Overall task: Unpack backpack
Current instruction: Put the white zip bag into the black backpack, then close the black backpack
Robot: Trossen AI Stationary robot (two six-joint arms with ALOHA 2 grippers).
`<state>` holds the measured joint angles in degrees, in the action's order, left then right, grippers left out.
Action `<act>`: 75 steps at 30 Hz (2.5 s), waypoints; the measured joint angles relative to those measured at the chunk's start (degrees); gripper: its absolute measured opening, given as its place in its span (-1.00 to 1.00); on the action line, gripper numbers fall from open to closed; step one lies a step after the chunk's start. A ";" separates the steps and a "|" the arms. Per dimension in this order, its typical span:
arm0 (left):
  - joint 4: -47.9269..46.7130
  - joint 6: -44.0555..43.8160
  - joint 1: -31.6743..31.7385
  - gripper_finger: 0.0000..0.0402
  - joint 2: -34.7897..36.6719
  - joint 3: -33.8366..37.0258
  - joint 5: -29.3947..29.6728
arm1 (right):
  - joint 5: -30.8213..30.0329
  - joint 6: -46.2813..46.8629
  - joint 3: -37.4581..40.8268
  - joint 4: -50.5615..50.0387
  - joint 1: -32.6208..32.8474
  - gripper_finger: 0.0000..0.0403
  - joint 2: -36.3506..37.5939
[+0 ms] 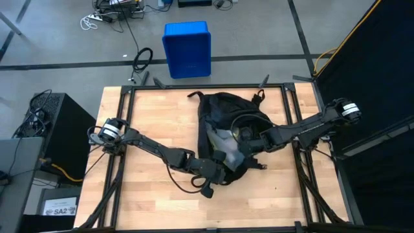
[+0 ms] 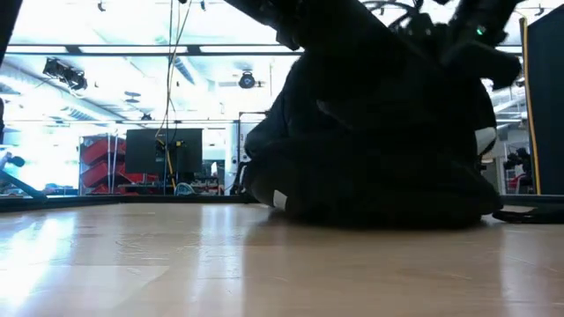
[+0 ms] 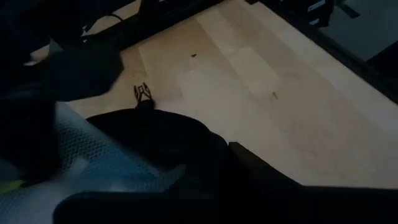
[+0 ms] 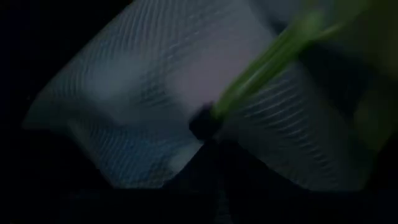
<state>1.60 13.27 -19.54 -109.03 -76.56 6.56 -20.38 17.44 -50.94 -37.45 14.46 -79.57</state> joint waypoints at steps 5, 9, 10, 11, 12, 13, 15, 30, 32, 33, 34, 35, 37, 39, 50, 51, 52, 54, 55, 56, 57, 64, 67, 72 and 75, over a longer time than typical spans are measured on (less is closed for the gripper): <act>-0.15 -0.21 -0.17 -1.00 0.00 -0.04 -0.28 | 0.70 -1.16 -5.66 -4.31 3.97 -0.98 0.96; -0.19 -0.23 -0.15 -1.00 0.00 -0.06 -0.22 | -0.28 3.57 -7.72 -10.11 9.33 -1.00 3.34; -0.22 -0.23 -0.15 -1.00 0.00 -0.06 -0.21 | -0.99 5.92 -7.76 -11.53 10.70 -0.99 4.18; -0.25 -0.23 -0.13 -1.00 0.00 -0.06 -0.20 | -2.04 8.77 -7.76 -13.46 12.20 -0.99 5.03; -0.29 -0.23 -0.13 -1.00 0.00 -0.06 -0.16 | -3.33 11.98 -7.76 -15.76 13.92 -0.99 5.76; -0.30 -0.23 -0.14 -1.00 0.00 -0.06 -0.10 | -4.86 15.58 -7.78 -18.33 15.65 -0.99 6.28; -0.30 -0.19 -0.12 -1.00 0.00 -0.06 -0.01 | -8.21 23.21 -7.01 -21.77 19.25 -1.00 6.81; -0.48 -0.27 -0.06 -1.00 0.02 -0.08 0.21 | -5.72 39.45 12.12 -14.29 19.15 -0.98 6.45; -0.58 -0.35 -0.08 -1.00 0.02 -0.08 0.21 | -5.71 35.23 14.68 -9.16 16.94 -0.91 6.43; -0.73 -0.37 -0.06 -1.00 0.02 -0.08 0.22 | -5.69 32.70 15.80 -5.51 15.97 -0.86 6.45; -1.01 -0.38 -0.08 -1.00 0.02 -0.08 0.21 | -5.55 30.09 16.85 -1.86 15.08 -0.80 6.45; -1.35 -0.41 -0.08 -1.00 0.02 -0.08 0.21 | -5.41 27.40 17.73 1.29 14.36 -0.72 6.45; -1.93 -0.80 -0.08 -1.00 0.06 -0.08 0.21 | -5.42 22.66 18.78 7.04 13.24 -0.56 6.45; -2.43 -1.66 -0.08 -1.00 0.07 -0.08 0.21 | -7.03 20.21 19.06 9.41 12.38 -0.38 6.45; -4.13 -1.98 -0.06 -1.00 0.09 -0.13 -0.54 | -21.62 15.86 19.13 11.59 12.37 0.16 6.45; -4.15 -1.98 -0.06 -1.00 0.09 -0.13 -0.61 | -22.28 14.55 19.13 12.52 12.37 0.16 6.45; -4.17 -1.98 -0.02 -1.00 0.09 -0.13 -0.73 | -22.53 13.28 19.13 13.55 12.37 0.15 6.45; -4.22 -1.98 -0.02 -1.00 0.09 -0.13 -0.87 | -22.49 11.00 19.13 14.91 12.17 0.11 6.45; -4.22 -1.98 -0.02 -1.00 0.09 -0.13 -0.87 | -22.47 9.97 19.13 15.26 12.11 0.08 6.45; -4.25 -1.98 -0.02 -1.00 0.09 -0.13 -0.87 | -22.49 8.96 19.13 15.64 12.13 0.06 6.45; -4.35 -1.98 -0.02 -1.00 0.09 -0.13 -0.87 | -22.47 8.04 19.14 16.27 12.15 0.02 6.45; -6.76 -2.33 -0.02 -1.00 0.14 -0.13 -0.91 | -21.61 -1.84 19.19 28.84 14.96 -0.18 6.45; -7.77 -3.23 -0.02 -1.00 0.42 -0.13 -1.00 | -20.81 -5.90 19.19 34.57 15.61 -0.26 6.45; -8.72 -3.27 -0.04 -1.00 1.51 -0.11 -0.97 | -19.92 -8.11 19.19 37.39 15.58 -0.40 6.45; -9.81 -3.44 -0.08 -1.00 2.25 -0.11 -0.77 | -19.88 -8.34 19.18 37.71 15.28 -0.46 6.45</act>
<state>-8.20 9.83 -19.62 -106.78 -76.66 5.79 -40.26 9.10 -31.75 0.25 29.74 -73.12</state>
